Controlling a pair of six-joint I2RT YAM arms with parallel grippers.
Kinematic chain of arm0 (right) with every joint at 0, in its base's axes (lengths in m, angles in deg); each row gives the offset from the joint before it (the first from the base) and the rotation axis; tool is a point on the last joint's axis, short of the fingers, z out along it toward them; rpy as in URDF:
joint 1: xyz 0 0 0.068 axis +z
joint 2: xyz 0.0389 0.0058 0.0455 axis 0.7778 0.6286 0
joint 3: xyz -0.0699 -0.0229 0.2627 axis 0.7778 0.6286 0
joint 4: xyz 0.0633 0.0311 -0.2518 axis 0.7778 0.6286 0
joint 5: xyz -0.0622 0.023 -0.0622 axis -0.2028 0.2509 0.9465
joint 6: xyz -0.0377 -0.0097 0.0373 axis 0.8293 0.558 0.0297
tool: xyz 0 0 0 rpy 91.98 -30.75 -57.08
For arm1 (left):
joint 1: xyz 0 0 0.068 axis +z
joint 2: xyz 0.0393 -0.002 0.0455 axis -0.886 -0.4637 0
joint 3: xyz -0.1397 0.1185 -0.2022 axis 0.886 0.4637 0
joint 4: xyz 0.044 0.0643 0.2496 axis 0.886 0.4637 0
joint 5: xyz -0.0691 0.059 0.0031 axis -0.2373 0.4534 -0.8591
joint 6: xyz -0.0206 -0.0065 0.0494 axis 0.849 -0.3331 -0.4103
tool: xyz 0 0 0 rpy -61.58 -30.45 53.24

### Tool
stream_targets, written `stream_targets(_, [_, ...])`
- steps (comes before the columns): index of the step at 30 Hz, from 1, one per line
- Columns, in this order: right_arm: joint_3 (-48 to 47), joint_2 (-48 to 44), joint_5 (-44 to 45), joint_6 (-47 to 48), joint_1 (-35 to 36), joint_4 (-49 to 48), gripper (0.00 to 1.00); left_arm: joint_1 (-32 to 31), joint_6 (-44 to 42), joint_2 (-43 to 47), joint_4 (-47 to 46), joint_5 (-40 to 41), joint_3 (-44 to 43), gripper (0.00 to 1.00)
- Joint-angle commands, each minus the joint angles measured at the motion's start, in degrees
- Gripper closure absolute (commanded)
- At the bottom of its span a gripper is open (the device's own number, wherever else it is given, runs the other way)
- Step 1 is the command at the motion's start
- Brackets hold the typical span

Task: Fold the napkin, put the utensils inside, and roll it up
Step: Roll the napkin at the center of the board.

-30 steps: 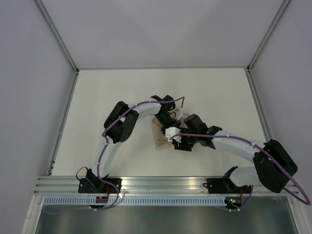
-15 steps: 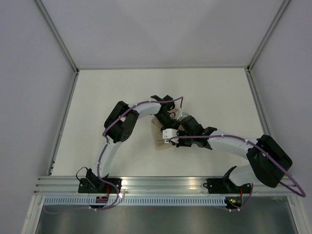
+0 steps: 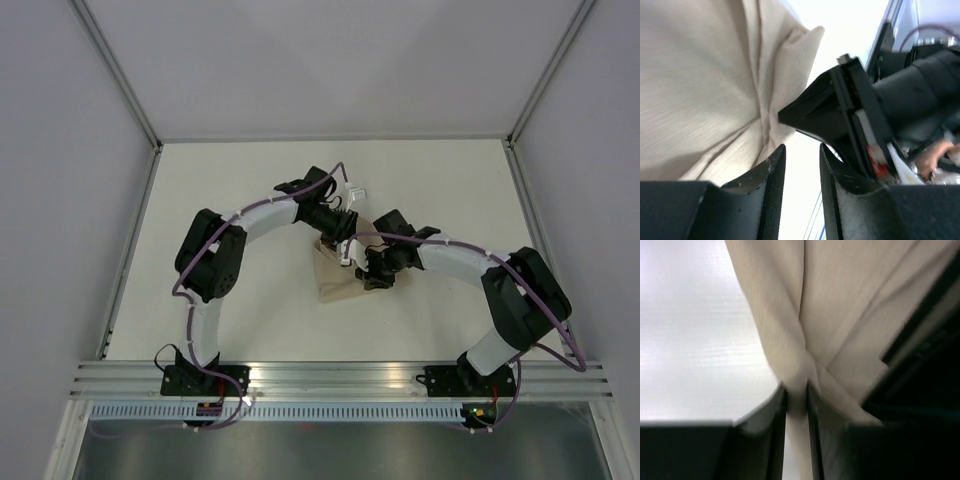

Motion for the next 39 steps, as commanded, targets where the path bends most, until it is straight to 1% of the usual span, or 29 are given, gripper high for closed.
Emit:
stream_targets(1, [-4.54,4.61,-8.30,3.38,-3.23,11.93,0.81,2.96,12.52,8.70,-13.20,1.17,5.74,0.62])
stream_targets(2, [-5.51,5.66,-10.49,4.78,-4.63,13.27,0.81,3.66,14.21,10.38,-17.40,2.57,7.49,0.63])
stream_targets(3, [-6.48,7.76,-11.20,5.40,-5.34,14.41,0.81,4.98,15.62,11.88,-19.53,5.28,11.08,0.63])
stream_targets(5, [-9.29,9.88,-13.40,7.07,-7.28,17.93,0.81,5.95,17.56,16.98,-22.79,8.54,14.44,0.64])
stream_targets(6, [-11.13,12.16,-14.28,7.51,-7.80,19.07,0.82,6.13,18.00,18.65,-24.20,13.96,17.33,0.65])
stream_targets(7, [-12.11,13.40,-14.81,8.13,-8.51,21.25,0.82,6.13,18.09,22.40,-25.86,15.67,19.01,0.65])
stream_targets(8, [-13.07,15.76,-15.68,9.18,-9.47,22.41,0.82,6.13,18.35,24.01,-27.53,17.16,20.85,0.65])
stream_targets(9, [-14.04,16.91,-16.13,9.80,-9.83,23.55,0.82,6.13,19.05,25.94,-31.03,20.92,24.52,0.65])
stream_targets(10, [-15.70,17.97,-16.65,10.06,-10.27,25.30,0.82,6.13,20.28,27.61,-32.98,22.35,26.56,0.65])
stream_targets(11, [-16.33,19.81,-17.18,10.24,-10.88,26.02,0.82,6.13,20.29,31.19,-35.00,23.41,28.50,0.66])
stream_targets(12, [-17.55,20.61,-17.88,10.76,-11.15,26.63,0.82,5.87,20.46,33.06,-39.29,27.07,32.43,0.65])
stream_targets(13, [-18.09,21.40,-18.24,10.86,-11.58,27.68,0.82,5.78,20.90,34.64,-41.42,28.41,34.56,0.65])
stream_targets(14, [-18.70,22.89,-18.42,10.94,-11.85,28.13,0.82,5.52,20.21,38.14,-43.79,29.30,36.67,0.65])
stream_targets(15, [-19.58,23.60,-18.77,11.12,-12.03,28.48,0.82,4.04,19.25,39.57,-44.86,33.22,39.65,0.64])
stream_targets(16, [-20.02,24.21,-18.94,11.12,-12.20,29.27,0.82,2.98,16.36,41.06,-46.08,35.44,40.90,0.64])
stream_targets(17, [-20.55,25.53,-19.03,11.03,-12.38,29.54,0.82,0.27,14.07,43.34,-46.71,36.94,42.91,0.63])
stream_targets(18, [-21.34,26.15,-19.29,10.95,-12.55,29.97,0.82,-1.67,9.09,44.58,-46.80,42.70,43.71,0.62])
stream_targets(19, [-21.78,26.68,-19.38,10.86,-12.82,30.15,0.82,-3.52,6.60,45.55,-48.19,45.19,44.68,0.61])
stream_targets(20, [-22.22,27.73,-19.47,10.77,-13.17,30.42,0.82,-7.02,3.97,47.21,-49.25,48.78,46.78,0.60])
stream_targets(21, [-23.18,28.26,-19.65,10.68,-13.34,30.77,0.82,-9.14,-1.19,47.66,-50.30,51.60,47.67,0.59])
stream_targets(22, [-23.71,28.87,-19.91,10.77,-13.69,31.73,0.82,-10.99,-3.50,47.93,-51.79,52.59,48.55,0.57])
stream_targets(23, [-24.33,30.10,-20.09,10.86,-13.96,32.26,0.82,-14.23,-6.22,48.10,-52.42,54.69,49.86,0.56])
stream_targets(24, [-25.29,30.54,-20.17,11.03,-14.05,33.31,0.82,-15.82,-9.82,47.67,-52.95,57.66,50.40,0.56])
stream_targets(25, [-25.73,31.16,-20.44,11.29,-14.57,33.67,0.82,-17.15,-11.51,47.06,-53.13,58.83,50.66,0.55])
stream_targets(26, [-26.17,32.21,-20.61,11.38,-14.75,34.19,0.82,-20.20,-13.27,46.44,-53.13,59.88,50.93,0.55])
stream_targets(27, [-26.96,32.57,-20.70,11.38,-14.93,34.89,0.82,-21.97,-17.02,44.35,-53.30,63.29,51.02,0.55])
stream_targets(29, [-27.67,33.88,-20.97,11.91,-15.45,35.78,0.82,-26.45,-20.21,41.97,-53.65,67.08,50.49,0.56])
stream_targets(32, [-28.64,34.94,-21.05,12.09,-16.07,36.57,0.82,-29.89,-25.75,36.43,-55.05,69.82,49.53,0.55])
stream_targets(39, [-28.73,35.56,-20.53,12.00,-16.60,36.83,0.82,-31.75,-29.01,27.46,-55.58,67.19,46.19,0.53])
